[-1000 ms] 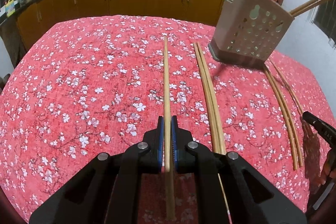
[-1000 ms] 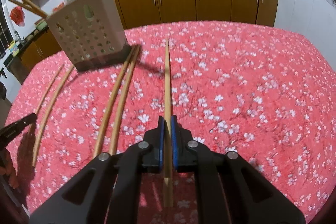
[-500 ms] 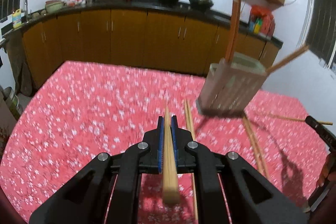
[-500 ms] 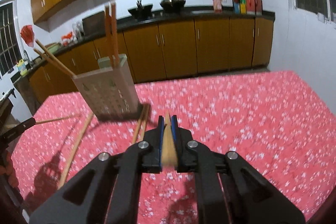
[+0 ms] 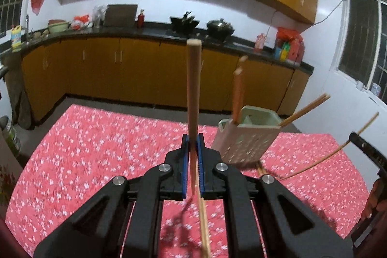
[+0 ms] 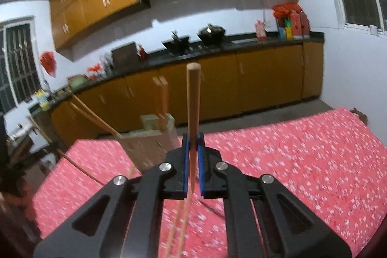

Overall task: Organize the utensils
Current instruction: 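Lift the chopstick upright with the left tool while the right tool lifts its chopstick, then lower both chopsticks into the beige holder and open both tools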

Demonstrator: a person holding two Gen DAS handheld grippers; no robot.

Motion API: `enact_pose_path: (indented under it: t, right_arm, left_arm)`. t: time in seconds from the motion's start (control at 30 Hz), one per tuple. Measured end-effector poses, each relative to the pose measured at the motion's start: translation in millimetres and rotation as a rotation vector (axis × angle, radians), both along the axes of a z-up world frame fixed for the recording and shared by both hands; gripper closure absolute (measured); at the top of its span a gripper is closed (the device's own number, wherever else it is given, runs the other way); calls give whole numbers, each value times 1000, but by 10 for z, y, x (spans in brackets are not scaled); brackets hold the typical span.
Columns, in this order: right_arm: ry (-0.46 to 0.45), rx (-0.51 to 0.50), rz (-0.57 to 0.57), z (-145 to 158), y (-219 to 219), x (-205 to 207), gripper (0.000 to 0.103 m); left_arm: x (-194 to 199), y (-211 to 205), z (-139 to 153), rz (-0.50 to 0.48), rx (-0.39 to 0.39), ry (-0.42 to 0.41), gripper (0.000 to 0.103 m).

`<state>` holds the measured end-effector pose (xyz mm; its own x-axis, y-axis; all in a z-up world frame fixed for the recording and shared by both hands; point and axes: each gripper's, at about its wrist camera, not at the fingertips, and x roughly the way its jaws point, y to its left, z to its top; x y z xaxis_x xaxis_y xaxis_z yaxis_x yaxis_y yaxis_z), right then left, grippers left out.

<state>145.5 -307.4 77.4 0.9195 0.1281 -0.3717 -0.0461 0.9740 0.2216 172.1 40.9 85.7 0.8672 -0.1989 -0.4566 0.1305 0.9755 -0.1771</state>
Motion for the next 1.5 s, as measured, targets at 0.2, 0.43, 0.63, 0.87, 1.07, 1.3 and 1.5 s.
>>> enact_pose_path:
  t: [0.2, 0.43, 0.63, 0.87, 1.07, 1.3, 1.5]
  right_arm:
    - [-161, 22, 61, 545, 139, -24, 95]
    - [-262, 9, 72, 832, 361, 191, 95]
    - [-201, -25, 68, 718, 484, 516, 95]
    - [-131, -18, 69, 547, 509, 733, 95]
    - [-76, -35, 79, 439, 613, 855, 93]
    - [-95, -1, 74, 449, 554, 756, 88]
    - [-158, 21, 47, 553, 428, 514, 88]
  left_arm:
    - [-24, -265, 382, -56, -17, -102, 96]
    - [45, -515, 775, -66, -65, -230, 96]
    - [256, -552, 858, 8, -103, -281, 96]
    - [474, -641, 635, 18, -90, -235, 96]
    - [658, -733, 449, -29, -80, -131, 96]
    - [604, -671, 461, -26, -85, -136, 95]
    - [440, -533, 576, -19, -124, -180, 95]
